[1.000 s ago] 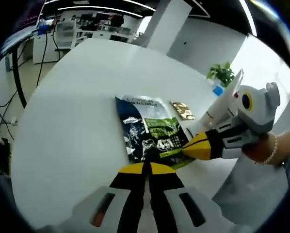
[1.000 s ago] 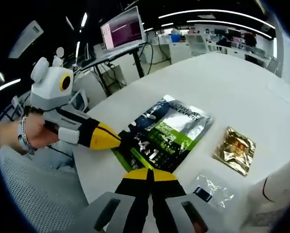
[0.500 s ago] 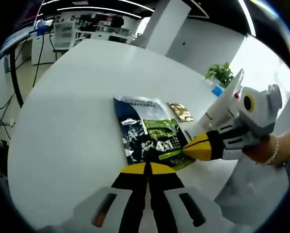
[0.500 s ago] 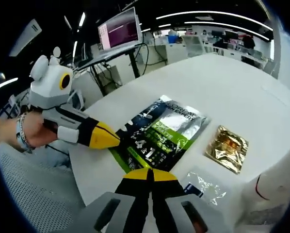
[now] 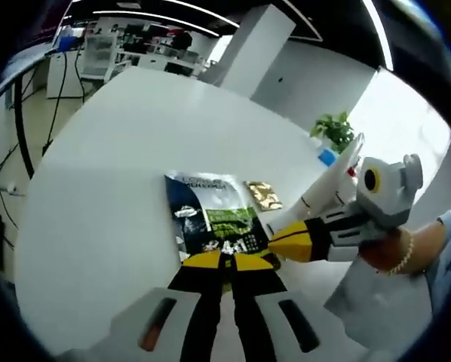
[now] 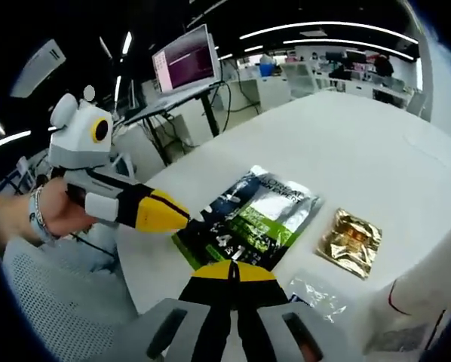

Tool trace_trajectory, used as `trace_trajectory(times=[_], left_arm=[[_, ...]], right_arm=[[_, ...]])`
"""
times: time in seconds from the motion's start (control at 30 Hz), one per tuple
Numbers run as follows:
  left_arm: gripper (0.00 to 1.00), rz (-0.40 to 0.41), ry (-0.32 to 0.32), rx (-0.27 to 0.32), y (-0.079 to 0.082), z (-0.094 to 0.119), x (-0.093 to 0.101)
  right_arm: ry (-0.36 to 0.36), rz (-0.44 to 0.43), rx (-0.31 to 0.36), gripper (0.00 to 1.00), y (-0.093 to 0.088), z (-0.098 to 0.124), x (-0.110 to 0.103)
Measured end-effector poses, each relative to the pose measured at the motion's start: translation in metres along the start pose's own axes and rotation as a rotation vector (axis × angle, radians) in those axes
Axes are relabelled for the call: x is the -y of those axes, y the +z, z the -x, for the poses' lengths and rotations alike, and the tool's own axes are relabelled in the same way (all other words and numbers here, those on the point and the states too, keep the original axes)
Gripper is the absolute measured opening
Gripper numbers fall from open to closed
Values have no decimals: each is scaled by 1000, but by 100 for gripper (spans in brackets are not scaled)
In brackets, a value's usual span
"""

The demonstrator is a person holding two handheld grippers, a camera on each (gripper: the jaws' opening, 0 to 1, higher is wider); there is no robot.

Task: Arrange the skincare products in the storage area until every visible bottle or jar stands upright without overlapping.

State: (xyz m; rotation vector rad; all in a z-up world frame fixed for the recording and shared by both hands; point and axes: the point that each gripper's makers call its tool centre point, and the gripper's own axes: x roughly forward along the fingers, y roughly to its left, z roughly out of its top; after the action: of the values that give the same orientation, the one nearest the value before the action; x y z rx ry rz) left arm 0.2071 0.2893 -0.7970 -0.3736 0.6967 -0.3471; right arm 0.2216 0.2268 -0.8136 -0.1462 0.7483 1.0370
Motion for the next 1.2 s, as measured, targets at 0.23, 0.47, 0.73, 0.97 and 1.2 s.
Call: trace_trajectory(times=[0.23, 0.47, 0.73, 0.97, 1.2], left_arm=[[6, -137, 30, 92, 29, 27, 19], [9, -246, 68, 200, 49, 57, 42], [9, -240, 106, 252, 54, 78, 47], [25, -247, 189, 338, 56, 93, 46], [39, -253, 241, 403, 46, 97, 59]], right_arm=[[69, 113, 98, 0, 36, 37, -10], [117, 197, 302, 0, 69, 129, -9], [-83, 172, 373, 0, 60, 198, 54], [-286, 168, 404, 7, 21, 260, 98], [-464, 89, 445, 35, -23, 299, 131]])
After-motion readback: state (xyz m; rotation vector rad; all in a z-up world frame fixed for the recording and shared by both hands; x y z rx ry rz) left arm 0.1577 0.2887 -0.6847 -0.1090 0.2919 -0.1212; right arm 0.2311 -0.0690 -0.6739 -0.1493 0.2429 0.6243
